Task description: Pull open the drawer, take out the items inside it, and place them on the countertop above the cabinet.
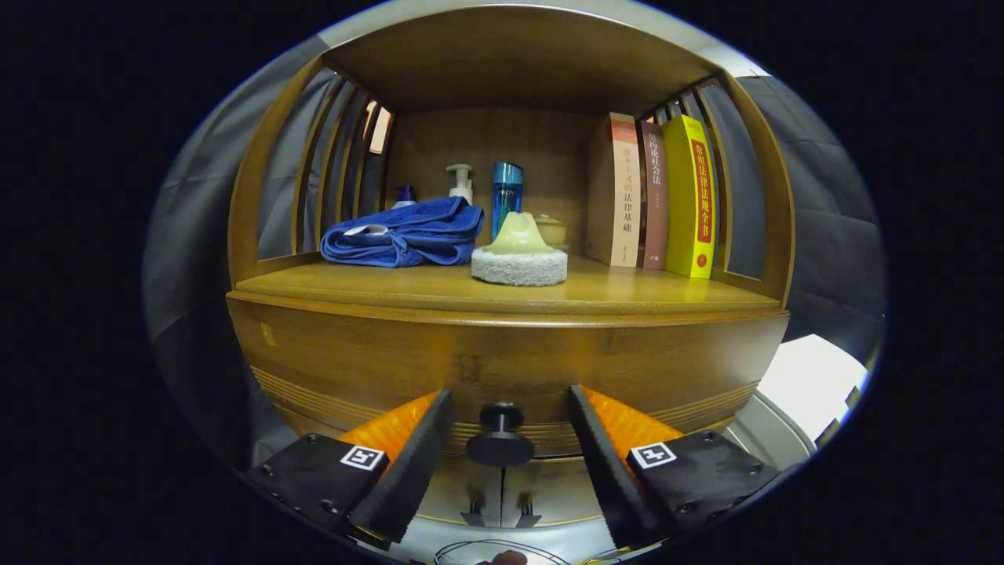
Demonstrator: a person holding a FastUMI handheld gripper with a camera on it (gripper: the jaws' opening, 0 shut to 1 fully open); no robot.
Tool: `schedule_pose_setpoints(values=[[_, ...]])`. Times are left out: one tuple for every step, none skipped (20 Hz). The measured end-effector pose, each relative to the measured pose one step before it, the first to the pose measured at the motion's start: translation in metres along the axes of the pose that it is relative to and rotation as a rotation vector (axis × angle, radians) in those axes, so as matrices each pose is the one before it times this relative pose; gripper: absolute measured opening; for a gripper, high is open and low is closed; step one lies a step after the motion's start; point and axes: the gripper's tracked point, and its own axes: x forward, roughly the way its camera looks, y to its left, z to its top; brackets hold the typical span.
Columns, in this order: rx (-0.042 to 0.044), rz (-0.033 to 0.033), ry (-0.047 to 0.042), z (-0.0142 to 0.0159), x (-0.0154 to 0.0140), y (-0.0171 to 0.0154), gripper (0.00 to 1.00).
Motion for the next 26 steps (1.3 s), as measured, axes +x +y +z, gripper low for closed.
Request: schedule_pose_setpoints(values=[[-0.01505,0.00628,0.01794,-0.00601,-0.00134,0.0031,0.98],[-0.02669,-0.00397,0.0169,-0.00439,-0.00337,-0.00095,0.99],[-0.02277,-0.00082,0.00649,-0.00129,-0.00568,0.0021,0.99],[-0.01412,0.00169,-0.00287,0.00207,-0.00672,0.00391,0.99],[-0.00735,0.00155,-0.01144,0.00587,-0.00756,0.00264,0.99],[-0.00635,-0.00226,-0.0194,0.00812,-0.00917,0.0015,0.99],[-0.00445,-0.01113,-0.01997,0.009,-0.00846,-0.00059,0.99],[-0.00136,-0.01288,-0.017,0.01163,-0.0102,-0.0007,0.98],[-0.00215,-0.00835,-0.01221,0.00826,-0.01032,-0.00013,0.98],[-0.00554,-0.00442,-0.01498,0.00892,-0.00938,-0.00015,0.98],[-0.00459,-0.00357,-0.01568,0.01015,-0.00981,-0.00031,0.98],[-0.0035,-0.00018,-0.02392,0.01203,-0.00826,0.00078,0.99],[-0.0027,0.00153,-0.02382,0.01214,-0.00741,0.00043,0.98],[-0.00094,-0.00057,-0.01684,0.00956,-0.0075,-0.00075,0.98],[0.00055,-0.00289,-0.00905,0.00912,-0.00724,-0.00143,0.98],[-0.00367,-0.00538,-0.0109,0.00835,-0.00505,-0.00236,0.98],[-0.00714,-0.00708,-0.01352,0.00939,-0.00591,-0.00306,0.98],[-0.00408,-0.00376,-0.01373,0.00912,-0.00478,-0.00134,0.98],[-0.00283,0.00196,-0.01352,0.00863,-0.00421,0.00034,0.98],[-0.0031,0.00119,-0.01315,0.00881,-0.0033,-0.00005,0.98],[-0.00337,0.00234,-0.00948,0.00734,-0.00301,0.00013,0.98],[-0.00346,0.003,-0.01081,0.00796,-0.00395,0.00113,0.98],[-0.00417,0.00148,-0.01637,0.00879,-0.00372,0.00063,0.98],[-0.0019,-0.00071,-0.01451,0.00746,-0.00215,-0.00085,0.98],[0.00048,-0.00356,-0.00795,0.0049,-0.00118,-0.0009,0.98],[0.00286,-0.00378,0.00002,0.00051,-0.00251,-0.00132,0.98]])
